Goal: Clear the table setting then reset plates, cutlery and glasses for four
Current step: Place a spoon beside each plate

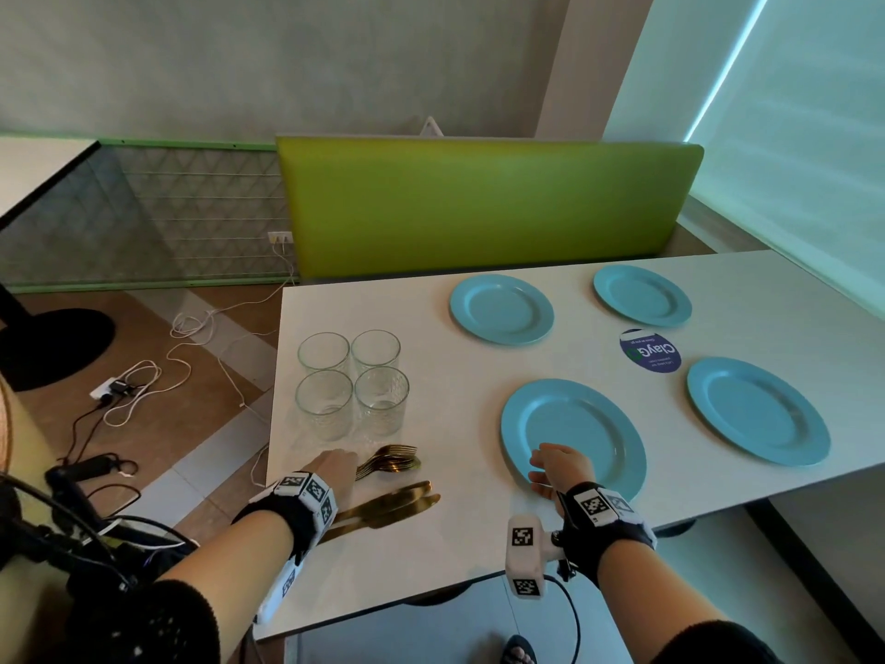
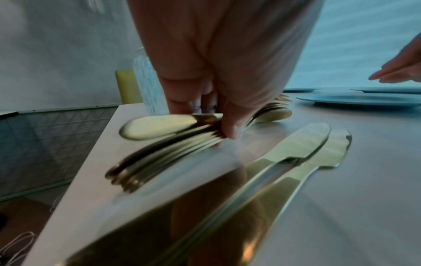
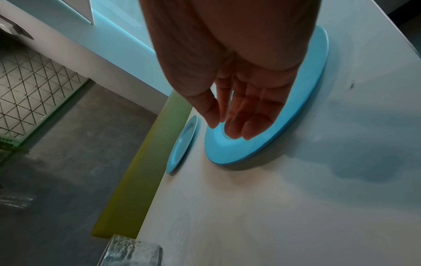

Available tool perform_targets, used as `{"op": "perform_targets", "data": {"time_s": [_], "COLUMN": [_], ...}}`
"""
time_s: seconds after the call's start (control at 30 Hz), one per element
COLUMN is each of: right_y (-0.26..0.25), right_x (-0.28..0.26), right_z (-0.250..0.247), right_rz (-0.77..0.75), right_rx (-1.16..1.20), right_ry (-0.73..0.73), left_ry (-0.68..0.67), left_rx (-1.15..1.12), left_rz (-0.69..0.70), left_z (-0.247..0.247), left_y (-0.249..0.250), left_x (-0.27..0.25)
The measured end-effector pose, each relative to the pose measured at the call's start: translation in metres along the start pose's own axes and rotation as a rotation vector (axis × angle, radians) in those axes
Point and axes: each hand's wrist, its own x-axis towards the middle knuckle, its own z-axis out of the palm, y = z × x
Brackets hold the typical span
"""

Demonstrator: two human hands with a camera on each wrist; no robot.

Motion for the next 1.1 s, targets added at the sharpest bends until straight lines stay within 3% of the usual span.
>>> {"op": "perform_targets", "data": {"time_s": [0.3,0.43,0.67,0.8,1.1], "right_y": [-0.003,-0.010,-0.027,-0.035,-0.040], "right_x": [-0.014,-0.026,-0.050,-0.051,-0.024], "right_z": [0.002,0.015,0.031,0.024,-0.012], "right_rz": [-0.017,-0.032,-0.092,-0.166,-0.192], "right_rx": [-0.022,-0.072,-0.274,-0.218,-0.123], "right_ry": [-0.029,-0.120,-0.352,-0.289,-0.144], "left_ry": [-0.010,-0.009,-0.081,-0.137,-0.188], "left_rx": [-0.094,-0.160,-0.624,-0.865,-0.936], "left_rz": [0.021,0.094,0.239,0.299,0.333], "left_z": [-0.008,-0.029,-0.068,-0.072,-0.072], "left_y": [0.012,0.036,0.095,0.122,0.167], "left_x": [0.004,0.002,0.001,0.003,0.013]}}
